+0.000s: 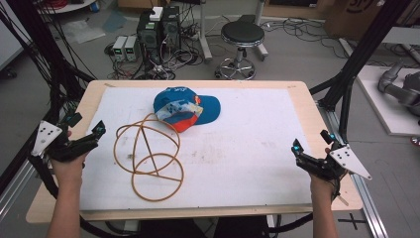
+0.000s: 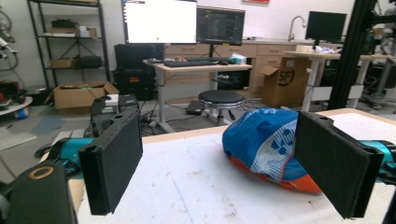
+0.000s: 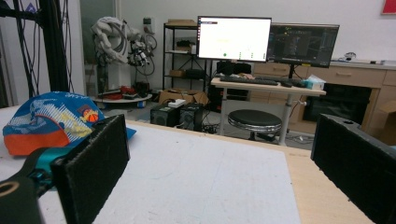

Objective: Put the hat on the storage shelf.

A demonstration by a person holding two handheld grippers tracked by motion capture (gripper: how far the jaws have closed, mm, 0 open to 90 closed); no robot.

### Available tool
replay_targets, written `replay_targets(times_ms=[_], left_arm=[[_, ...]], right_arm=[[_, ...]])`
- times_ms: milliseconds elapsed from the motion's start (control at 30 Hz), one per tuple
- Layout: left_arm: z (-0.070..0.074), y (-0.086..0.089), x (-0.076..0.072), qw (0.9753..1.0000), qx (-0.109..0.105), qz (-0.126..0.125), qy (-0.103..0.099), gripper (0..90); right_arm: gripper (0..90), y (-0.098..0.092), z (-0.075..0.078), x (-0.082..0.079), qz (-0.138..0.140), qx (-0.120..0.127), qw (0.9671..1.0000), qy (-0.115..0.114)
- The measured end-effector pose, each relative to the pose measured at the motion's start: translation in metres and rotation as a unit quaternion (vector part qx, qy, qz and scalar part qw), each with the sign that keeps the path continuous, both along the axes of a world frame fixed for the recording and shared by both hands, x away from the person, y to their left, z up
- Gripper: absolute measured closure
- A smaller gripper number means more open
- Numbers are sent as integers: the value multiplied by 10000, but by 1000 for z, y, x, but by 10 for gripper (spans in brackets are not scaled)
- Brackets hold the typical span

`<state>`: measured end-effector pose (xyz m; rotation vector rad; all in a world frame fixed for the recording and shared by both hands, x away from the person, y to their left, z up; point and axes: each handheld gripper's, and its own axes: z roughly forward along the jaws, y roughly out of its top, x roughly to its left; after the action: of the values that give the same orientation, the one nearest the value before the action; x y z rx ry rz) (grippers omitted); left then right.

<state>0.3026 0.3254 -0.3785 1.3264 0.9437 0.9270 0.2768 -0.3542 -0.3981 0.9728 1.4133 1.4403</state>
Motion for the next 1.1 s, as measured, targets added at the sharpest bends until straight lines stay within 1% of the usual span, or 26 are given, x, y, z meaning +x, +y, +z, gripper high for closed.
replay_targets(times_ms=[100, 167, 300, 367, 500, 600, 667, 767, 933, 1067, 1100], left_arm=[[0, -3, 8, 9998, 99, -104, 106, 168], [1, -4, 14, 9997, 112, -169, 164, 168], [6, -5, 24, 9994, 120, -248, 190, 169], [8, -6, 30, 9991, 165, -301, 241, 169], [11, -10, 42, 9986, 243, -393, 269, 170], [11, -14, 51, 9977, 327, -473, 346, 171], [13, -19, 56, 9970, 413, -550, 360, 171], [15, -27, 63, 9963, 491, -642, 304, 171], [14, -37, 77, 9945, 576, -773, 409, 171], [13, -46, 88, 9940, 564, -861, 376, 171], [12, -47, 90, 9937, 588, -871, 396, 171]], right_arm=[[41, 0, 0, 1, 10, 36, 10000, 9], [41, 1, -1, 1, 22, 15, 10000, 20], [41, 2, -2, 2, 50, -4, 10000, 42], [41, 2, -2, 2, 53, -3, 10000, 45], [41, 4, -2, 3, 73, -41, 9999, 76], [41, 5, -2, 3, 90, -73, 9999, 77], [41, 6, -2, 2, 109, -75, 9999, 75], [41, 6, -2, 2, 122, -53, 9999, 80], [41, 6, -2, 1, 148, -50, 9998, 83], [41, 4, -1, -3, 156, 17, 9999, 71], [41, 3, -1, -4, 164, 28, 9998, 60]])
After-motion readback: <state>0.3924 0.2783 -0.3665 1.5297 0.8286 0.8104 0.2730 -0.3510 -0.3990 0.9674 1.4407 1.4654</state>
